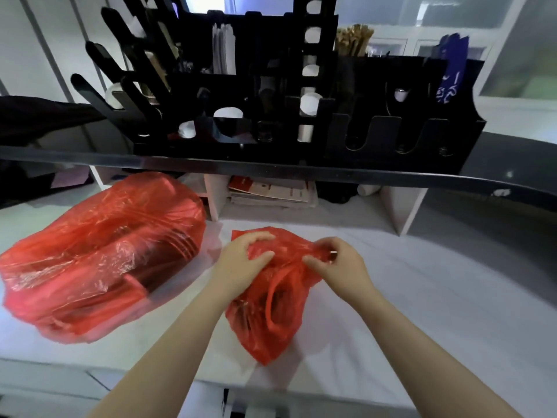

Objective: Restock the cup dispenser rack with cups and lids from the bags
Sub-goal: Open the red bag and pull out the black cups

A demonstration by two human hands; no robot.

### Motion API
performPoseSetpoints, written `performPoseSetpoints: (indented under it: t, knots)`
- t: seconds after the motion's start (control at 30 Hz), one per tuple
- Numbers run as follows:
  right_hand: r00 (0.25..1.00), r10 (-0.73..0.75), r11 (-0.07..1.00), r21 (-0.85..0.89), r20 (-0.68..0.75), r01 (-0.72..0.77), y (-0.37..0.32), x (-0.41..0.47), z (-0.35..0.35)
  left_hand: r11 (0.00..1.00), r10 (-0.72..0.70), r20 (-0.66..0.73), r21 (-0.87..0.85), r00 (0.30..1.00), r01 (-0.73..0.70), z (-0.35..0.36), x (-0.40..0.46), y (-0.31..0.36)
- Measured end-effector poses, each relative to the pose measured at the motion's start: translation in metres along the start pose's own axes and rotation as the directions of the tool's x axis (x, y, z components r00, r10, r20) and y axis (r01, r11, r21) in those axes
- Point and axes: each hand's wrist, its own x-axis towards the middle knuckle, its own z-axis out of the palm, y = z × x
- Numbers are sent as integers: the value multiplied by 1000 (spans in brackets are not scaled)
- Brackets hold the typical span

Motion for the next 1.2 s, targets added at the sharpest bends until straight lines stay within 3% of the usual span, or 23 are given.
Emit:
performPoseSetpoints:
  t: [0.07,0.17,0.23,0.33,0.47,0.57,0.63,0.7,0.73,0.83,0.93,1.0,1.07,1.13,1.2]
  knots:
    - [998,-35,998,-55,51,38,0,-6,0,991,55,131,118,990,-71,7,7,5]
    - [995,-88,992,-90,39,91,0,-8,-4,927,8,265,360,964,-106,20,16,10]
    - [991,-134,982,-134,17,135,3,-6,-10,903,-27,192,426,981,-59,20,18,11]
    - [978,-209,944,-264,-9,200,8,-3,-19,929,-60,-11,364,998,60,11,19,4]
    - [960,-248,909,-373,-127,185,9,2,-34,932,-104,-243,315,964,180,-4,20,-3]
    - [943,-206,910,-405,-262,87,9,9,-52,922,-133,-399,286,907,261,-26,22,-13]
    - [946,-111,912,-410,-304,-25,12,13,-62,909,-201,-416,259,887,327,-44,21,-20]
    - [956,-97,915,-403,-276,-23,11,14,-64,903,-244,-327,267,913,337,-51,21,-20]
    - [963,-142,922,-383,-227,46,7,14,-61,906,-219,-261,302,940,296,-49,21,-15]
    - [966,-256,919,-298,46,258,-5,13,-41,954,-87,-21,288,996,90,-29,21,8]
    - [940,-276,857,-391,202,336,-5,15,-20,959,39,148,272,988,-79,0,22,26]
    - [936,-282,775,-525,210,351,3,13,-11,919,53,210,373,976,-130,16,22,24]
    - [956,-275,729,-625,105,279,13,12,-12,890,18,233,439,972,-122,24,18,15]
    - [973,-228,772,-607,16,191,23,12,-18,873,-1,220,476,975,-107,26,13,4]
    - [989,-143,824,-550,26,133,33,12,-26,876,-73,192,481,979,-29,26,5,-4]
